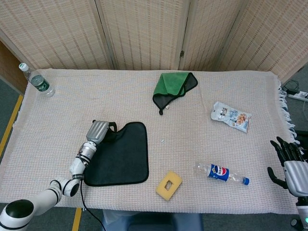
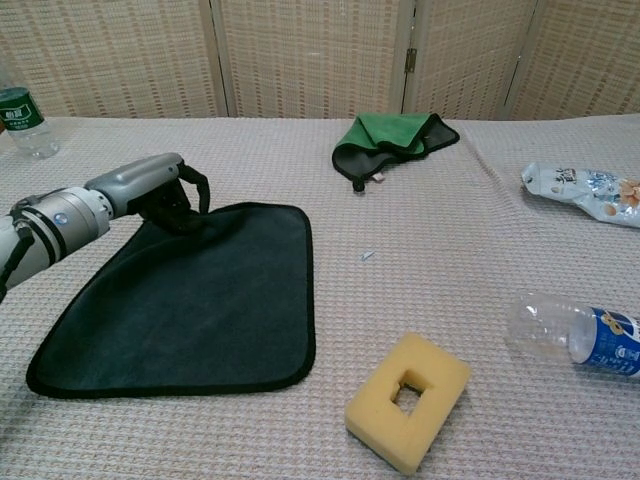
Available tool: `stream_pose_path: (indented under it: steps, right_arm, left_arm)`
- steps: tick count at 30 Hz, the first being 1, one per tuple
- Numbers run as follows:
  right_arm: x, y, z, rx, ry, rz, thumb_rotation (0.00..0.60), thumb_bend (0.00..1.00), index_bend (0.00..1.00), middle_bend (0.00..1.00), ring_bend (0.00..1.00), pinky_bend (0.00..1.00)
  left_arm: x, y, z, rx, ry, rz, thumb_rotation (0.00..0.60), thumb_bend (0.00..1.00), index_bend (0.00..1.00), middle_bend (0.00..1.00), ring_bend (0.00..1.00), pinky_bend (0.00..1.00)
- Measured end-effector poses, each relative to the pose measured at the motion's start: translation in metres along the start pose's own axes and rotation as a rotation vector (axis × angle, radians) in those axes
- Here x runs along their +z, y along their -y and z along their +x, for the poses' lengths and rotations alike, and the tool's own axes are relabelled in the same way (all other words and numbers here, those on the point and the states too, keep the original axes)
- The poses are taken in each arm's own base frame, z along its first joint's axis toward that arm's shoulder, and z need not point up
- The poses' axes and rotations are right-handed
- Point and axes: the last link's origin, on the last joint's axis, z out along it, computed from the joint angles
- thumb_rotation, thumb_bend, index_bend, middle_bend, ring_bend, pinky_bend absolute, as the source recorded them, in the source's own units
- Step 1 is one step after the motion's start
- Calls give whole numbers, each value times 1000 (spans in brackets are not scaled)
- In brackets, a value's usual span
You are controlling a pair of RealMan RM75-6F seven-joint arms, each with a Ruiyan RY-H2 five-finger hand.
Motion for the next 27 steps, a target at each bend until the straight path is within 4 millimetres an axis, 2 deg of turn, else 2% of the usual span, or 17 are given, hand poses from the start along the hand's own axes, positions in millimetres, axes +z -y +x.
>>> stream_pose_path:
  steps: [8, 17, 23, 27]
  right_arm:
    - [-9, 9, 1, 0, -7, 50, 600, 490, 0, 0, 0, 0]
    - [-17, 18, 2, 0, -21, 98, 600, 490, 0, 0, 0, 0]
    - [-22, 21, 2, 4, -27, 117, 600, 489, 0, 0, 0, 0]
    - [-24, 23, 3, 5, -31, 128, 600, 489, 0, 0, 0, 0]
  left_arm:
    - [-45, -26, 3, 91, -41, -76, 600, 455, 687, 1000, 1000, 1000]
    - [-95, -41, -2, 170, -51, -116, 600, 455, 686, 1000, 1000, 1000]
    - [-119, -48, -14, 201, -43, -147, 600, 454, 685, 1000, 1000, 1000]
    - [-128, -51, -18, 207, -41, -161, 600, 455, 685, 1000, 1000, 1000]
